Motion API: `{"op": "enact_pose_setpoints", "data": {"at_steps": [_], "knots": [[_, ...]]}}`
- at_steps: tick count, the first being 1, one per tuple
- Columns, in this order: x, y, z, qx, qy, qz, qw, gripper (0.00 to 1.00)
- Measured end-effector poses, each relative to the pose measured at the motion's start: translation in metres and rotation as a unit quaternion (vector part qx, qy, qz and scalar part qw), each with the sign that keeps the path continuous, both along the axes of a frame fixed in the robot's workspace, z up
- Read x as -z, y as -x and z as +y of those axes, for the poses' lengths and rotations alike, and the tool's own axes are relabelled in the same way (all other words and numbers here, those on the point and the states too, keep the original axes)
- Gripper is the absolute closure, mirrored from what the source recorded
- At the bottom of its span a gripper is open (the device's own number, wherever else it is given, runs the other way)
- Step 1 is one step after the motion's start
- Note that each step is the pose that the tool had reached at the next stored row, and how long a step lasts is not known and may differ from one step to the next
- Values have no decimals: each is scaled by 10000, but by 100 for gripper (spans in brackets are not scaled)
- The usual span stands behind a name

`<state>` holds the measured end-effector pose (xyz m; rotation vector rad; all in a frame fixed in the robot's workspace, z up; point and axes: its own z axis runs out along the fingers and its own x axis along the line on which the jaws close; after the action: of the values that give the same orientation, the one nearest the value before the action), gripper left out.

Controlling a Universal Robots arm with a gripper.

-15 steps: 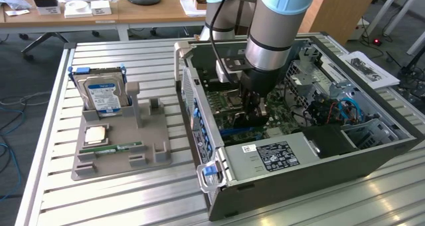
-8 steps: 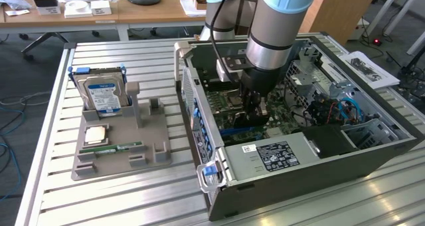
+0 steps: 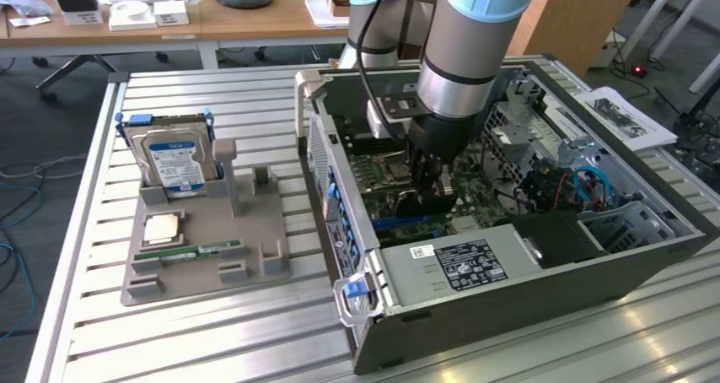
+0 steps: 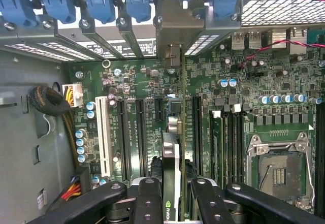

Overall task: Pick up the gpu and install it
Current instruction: 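Insert the gpu into the slot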

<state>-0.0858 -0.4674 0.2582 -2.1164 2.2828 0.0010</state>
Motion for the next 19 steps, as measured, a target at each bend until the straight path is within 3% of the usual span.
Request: {"op": "enact_pose_setpoints", "data": {"at_steps": [4, 19], "knots": [[1, 0, 0, -2, -12, -1, 10000, 73], [24, 2, 8, -37, -16, -1, 10000, 73]]}}
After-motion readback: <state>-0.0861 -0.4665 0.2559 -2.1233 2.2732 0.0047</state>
